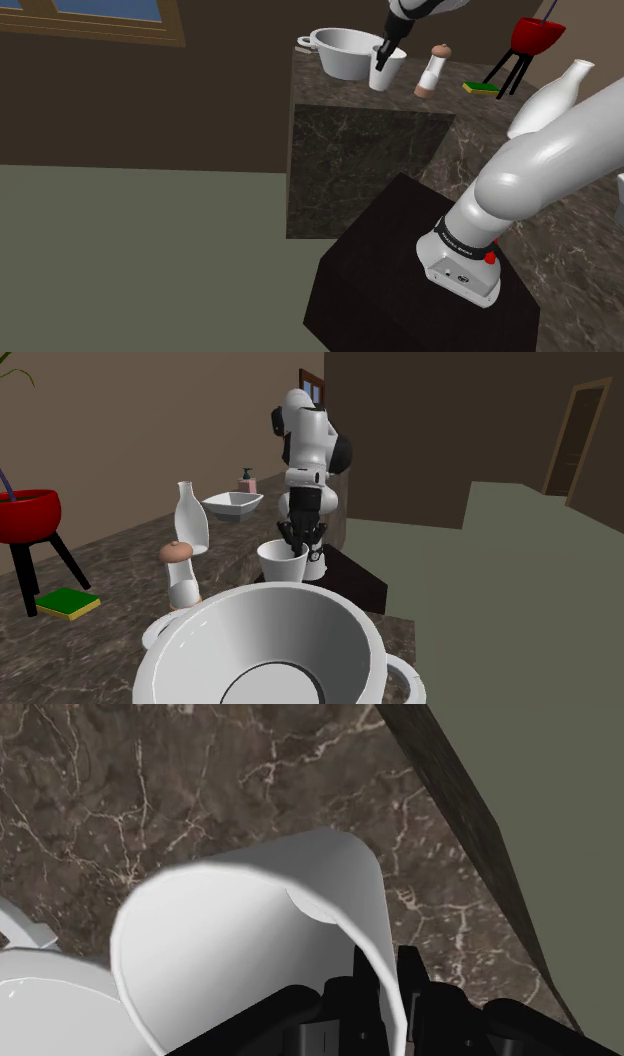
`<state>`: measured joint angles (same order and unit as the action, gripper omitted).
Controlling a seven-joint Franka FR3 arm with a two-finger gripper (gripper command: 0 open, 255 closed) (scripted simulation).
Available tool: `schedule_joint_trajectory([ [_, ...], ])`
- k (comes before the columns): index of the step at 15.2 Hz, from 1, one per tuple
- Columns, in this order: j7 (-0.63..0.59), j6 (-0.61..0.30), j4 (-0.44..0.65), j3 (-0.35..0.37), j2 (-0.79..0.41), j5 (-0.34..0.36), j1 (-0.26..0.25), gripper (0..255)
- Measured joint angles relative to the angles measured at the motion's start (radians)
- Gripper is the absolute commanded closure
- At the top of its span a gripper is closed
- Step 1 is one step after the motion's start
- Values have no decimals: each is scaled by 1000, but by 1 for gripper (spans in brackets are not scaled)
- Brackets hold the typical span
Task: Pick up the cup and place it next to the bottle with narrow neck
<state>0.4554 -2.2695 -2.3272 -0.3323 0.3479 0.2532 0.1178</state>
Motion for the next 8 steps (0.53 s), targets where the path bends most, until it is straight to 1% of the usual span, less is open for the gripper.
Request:
schedule_joint_trajectory([
  [8, 14, 107, 85, 9, 23, -10, -4, 255],
])
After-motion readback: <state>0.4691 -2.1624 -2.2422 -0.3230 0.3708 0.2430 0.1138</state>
